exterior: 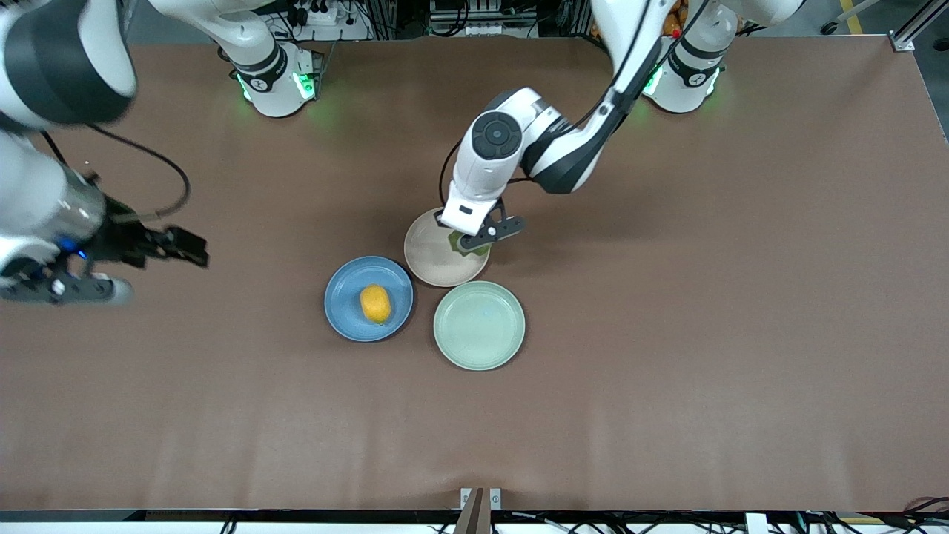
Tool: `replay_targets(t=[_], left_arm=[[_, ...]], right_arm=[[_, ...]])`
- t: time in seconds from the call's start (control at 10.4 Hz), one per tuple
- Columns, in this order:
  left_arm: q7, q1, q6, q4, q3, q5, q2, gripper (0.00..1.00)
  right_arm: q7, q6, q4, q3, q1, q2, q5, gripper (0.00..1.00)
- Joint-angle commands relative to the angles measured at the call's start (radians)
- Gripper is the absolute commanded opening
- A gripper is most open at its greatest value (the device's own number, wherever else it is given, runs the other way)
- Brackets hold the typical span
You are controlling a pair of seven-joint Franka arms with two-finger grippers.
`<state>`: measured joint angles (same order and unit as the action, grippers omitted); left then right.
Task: Place lemon and lettuce in plates
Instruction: 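Lower the lettuce onto the beige plate and open the left gripper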
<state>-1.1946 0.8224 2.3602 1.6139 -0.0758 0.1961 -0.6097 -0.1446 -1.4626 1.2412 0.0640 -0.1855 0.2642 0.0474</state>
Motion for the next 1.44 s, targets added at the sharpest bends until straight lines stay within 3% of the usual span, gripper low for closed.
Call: replay_targets(t=[0.0,0.1,0.19,0.38,0.58,0.77,0.96,1.34], left_arm=[[-0.078,0.047,0.115,-0.037,0.011,0.023,-0.082,0.0],[-0.109,0.053,0.128,-0.037,0.013,0.022,-0.09,0.0],[-0.114,0.054,0.128,-0.037,0.013,0.016,-0.09,0.99],[-0.108,0.05,0.126,-0.037,0.016,0.013,-0.076,1.0],[-0.102,0.037,0.093,-0.031,0.021,-0.032,-0.02,1.0],[-0.076,-0.021,-0.059,-0.035,0.018,-0.125,0.069,1.0],[-0.036,-0.072,-0.119,-0.034,0.019,-0.13,0.145,1.0],[0.301,-0.247,-0.283,-0.035,0.014,-0.13,0.27,1.0]], right_arm=[[0.034,0.03,0.055,-0.016,0.035,-0.101,-0.023,1.0],[0.081,0.018,0.101,-0.016,0.061,-0.135,-0.02,1.0],[0.088,-0.005,0.148,-0.016,0.069,-0.157,-0.017,1.0],[0.088,-0.083,0.254,-0.016,0.069,-0.219,-0.02,1.0],[0.077,-0.096,0.284,-0.018,0.063,-0.243,-0.023,1.0],[0.077,-0.122,0.332,-0.016,0.069,-0.272,-0.026,1.0],[0.076,-0.12,0.337,-0.016,0.066,-0.273,-0.056,1.0],[0.077,-0.133,0.409,-0.02,0.077,-0.315,-0.089,1.0]])
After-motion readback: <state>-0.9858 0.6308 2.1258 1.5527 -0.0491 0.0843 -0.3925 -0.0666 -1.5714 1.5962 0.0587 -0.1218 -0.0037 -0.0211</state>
